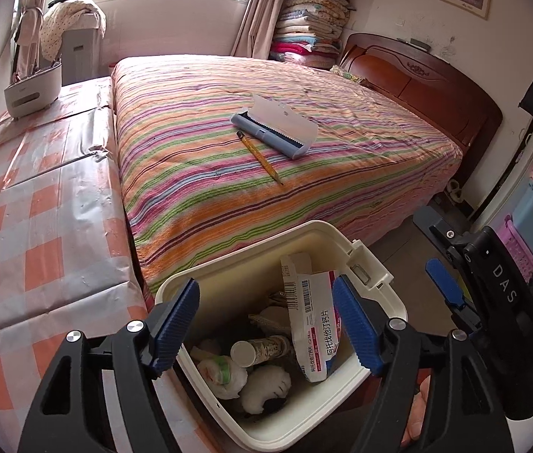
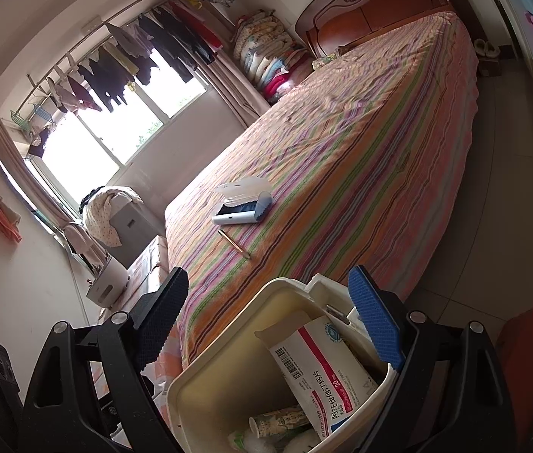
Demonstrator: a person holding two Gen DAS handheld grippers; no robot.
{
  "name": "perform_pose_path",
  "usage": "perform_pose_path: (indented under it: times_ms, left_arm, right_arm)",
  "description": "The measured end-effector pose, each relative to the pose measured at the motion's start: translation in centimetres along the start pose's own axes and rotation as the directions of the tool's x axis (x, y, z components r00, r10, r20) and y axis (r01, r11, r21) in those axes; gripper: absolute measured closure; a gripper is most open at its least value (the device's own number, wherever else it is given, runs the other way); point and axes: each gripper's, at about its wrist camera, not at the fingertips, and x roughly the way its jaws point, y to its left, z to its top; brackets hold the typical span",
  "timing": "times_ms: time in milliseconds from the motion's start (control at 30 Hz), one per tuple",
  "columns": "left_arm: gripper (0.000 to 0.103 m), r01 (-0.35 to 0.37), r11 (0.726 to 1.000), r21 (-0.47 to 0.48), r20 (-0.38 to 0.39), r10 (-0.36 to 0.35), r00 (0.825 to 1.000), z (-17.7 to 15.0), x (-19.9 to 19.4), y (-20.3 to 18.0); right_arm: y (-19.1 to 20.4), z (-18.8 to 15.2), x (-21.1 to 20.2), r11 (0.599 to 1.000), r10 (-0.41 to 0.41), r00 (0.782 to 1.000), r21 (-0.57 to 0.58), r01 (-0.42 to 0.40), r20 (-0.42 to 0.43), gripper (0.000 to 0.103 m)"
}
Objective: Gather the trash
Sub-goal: 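Open both tools to drop the medicine box and tube into the bin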
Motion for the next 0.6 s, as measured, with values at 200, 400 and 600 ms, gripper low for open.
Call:
perform_pose_path:
  times_ms: [200,400,600]
  left_arm:
    - [0.026,-0.058,0.998,0.028,-0.016,0.058,0.998,-0.5,0.3,-0.1]
    - [0.026,-0.097,0.995,0.026,-0.029,0.098,0.995,-1.2,0.0,0.5]
    - [0.026,-0.183,0.983,-0.019,-0.021,0.182,0.983,-2.1,-2.3,2.2]
  right_arm:
    - [0.0,-0.1,0.1,1.000,-0.003,1.000,-0.005,0.003,-0.006,0.018]
    - [0.3,-0.2,0.2,1.000,-0.013,1.000,-0.027,0.013,-0.008,0.017]
    - [1.6,-0.9,-0.3,0.994,-0.030,0.999,-0.107,0.031,0.015,0.015]
